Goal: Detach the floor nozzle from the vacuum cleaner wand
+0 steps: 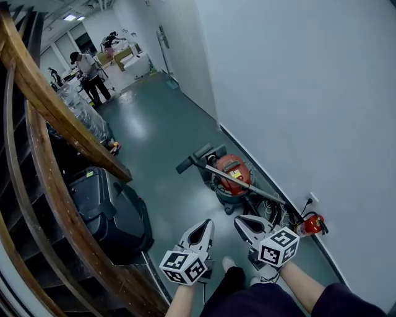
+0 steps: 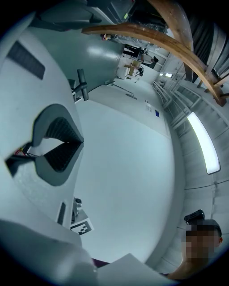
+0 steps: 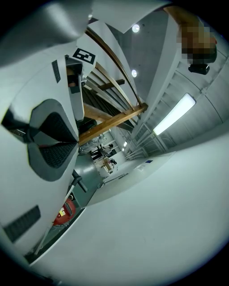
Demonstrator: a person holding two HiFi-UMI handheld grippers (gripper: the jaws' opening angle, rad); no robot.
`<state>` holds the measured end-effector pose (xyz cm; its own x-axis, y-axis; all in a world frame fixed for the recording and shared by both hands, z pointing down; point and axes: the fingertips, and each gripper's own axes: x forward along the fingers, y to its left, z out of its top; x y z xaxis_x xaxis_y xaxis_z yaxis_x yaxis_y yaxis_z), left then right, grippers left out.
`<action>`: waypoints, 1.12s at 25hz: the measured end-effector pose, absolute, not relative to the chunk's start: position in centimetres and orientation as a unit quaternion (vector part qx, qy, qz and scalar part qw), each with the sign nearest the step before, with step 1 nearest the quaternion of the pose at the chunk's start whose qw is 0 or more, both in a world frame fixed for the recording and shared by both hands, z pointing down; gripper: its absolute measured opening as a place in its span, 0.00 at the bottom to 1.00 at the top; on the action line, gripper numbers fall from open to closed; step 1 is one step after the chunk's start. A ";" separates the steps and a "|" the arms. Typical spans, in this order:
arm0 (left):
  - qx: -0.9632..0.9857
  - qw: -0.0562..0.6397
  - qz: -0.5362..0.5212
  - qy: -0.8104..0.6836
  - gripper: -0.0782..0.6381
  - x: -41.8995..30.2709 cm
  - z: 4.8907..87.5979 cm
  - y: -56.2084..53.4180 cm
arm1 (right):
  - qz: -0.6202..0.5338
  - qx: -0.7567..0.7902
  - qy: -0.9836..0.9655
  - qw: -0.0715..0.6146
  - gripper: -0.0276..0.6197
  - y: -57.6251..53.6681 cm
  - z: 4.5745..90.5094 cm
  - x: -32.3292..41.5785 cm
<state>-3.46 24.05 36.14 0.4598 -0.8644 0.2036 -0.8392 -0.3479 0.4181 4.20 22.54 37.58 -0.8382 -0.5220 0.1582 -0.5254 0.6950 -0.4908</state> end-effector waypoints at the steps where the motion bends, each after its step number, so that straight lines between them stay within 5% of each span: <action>1: 0.819 0.242 -0.029 -0.519 0.11 -4.1 36.2 23.7 | 0.267 0.285 -0.920 0.006 0.07 22.3 37.7 3.7; 28: 0.813 0.283 -0.024 -0.508 0.12 -8.1 40.3 11.8 | 0.289 0.304 -0.907 0.030 0.07 9.5 41.4 0.4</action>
<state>-8.13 11.82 40.32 0.4818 -0.8403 0.2484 -0.8126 -0.3225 0.4855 0.35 9.48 41.40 -0.8133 -0.5342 0.2307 -0.5692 0.6481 -0.5059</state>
